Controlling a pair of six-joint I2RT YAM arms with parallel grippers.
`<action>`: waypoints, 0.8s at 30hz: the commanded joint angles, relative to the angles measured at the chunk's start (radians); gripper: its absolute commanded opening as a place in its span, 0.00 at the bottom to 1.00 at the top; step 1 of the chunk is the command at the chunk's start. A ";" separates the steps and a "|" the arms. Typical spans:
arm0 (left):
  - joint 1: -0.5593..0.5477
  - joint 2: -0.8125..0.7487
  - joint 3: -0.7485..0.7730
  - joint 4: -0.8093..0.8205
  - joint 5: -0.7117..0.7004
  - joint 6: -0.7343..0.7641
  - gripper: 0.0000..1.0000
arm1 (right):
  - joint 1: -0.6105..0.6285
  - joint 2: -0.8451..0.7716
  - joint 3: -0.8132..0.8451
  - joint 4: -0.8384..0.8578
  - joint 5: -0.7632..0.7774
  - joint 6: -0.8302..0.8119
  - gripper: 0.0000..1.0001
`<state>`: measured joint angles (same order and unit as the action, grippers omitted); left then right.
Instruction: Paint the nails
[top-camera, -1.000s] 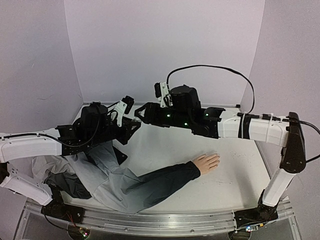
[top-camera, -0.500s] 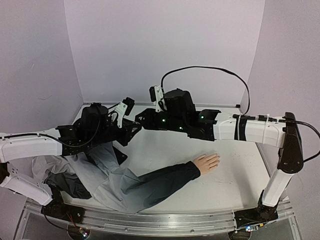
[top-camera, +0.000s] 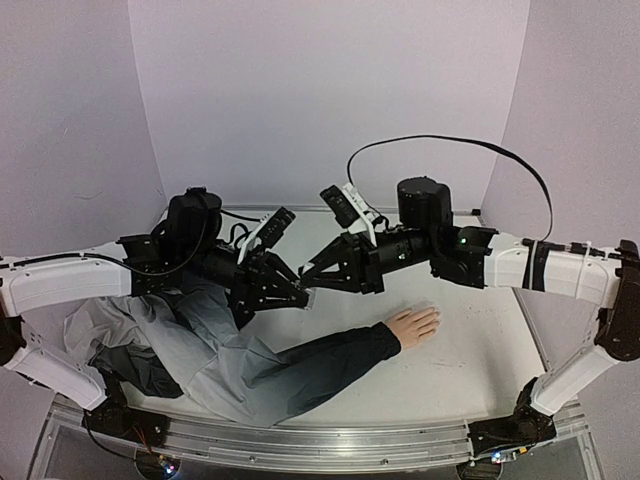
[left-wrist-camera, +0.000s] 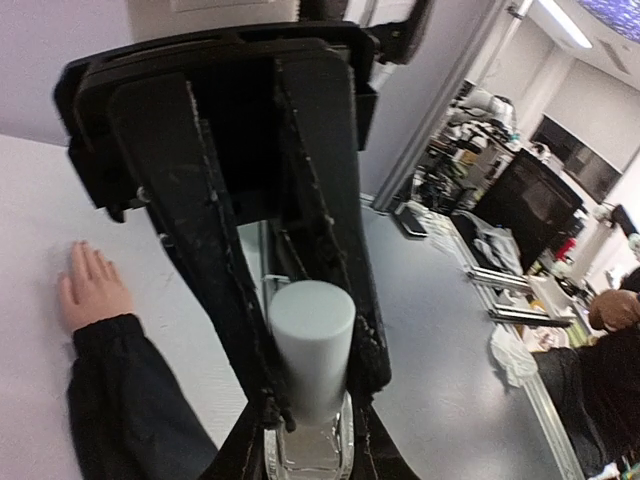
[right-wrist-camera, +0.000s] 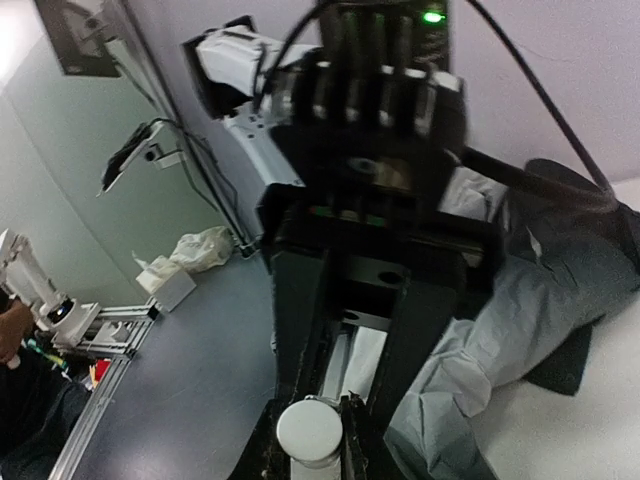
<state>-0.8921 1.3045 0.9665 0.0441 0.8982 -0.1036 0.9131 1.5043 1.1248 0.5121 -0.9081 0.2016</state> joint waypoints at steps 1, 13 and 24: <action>-0.023 0.045 0.105 0.126 0.151 0.023 0.00 | 0.043 -0.047 -0.055 0.103 -0.219 -0.103 0.00; -0.033 -0.030 0.003 0.124 -0.540 0.036 0.00 | 0.020 -0.158 -0.110 0.056 0.413 0.031 0.66; -0.033 -0.113 -0.104 0.120 -1.017 0.013 0.00 | 0.038 -0.052 0.016 -0.005 0.681 0.297 0.68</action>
<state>-0.9237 1.2156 0.8673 0.1062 0.0540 -0.0788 0.9306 1.4002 1.0344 0.4850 -0.3542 0.3664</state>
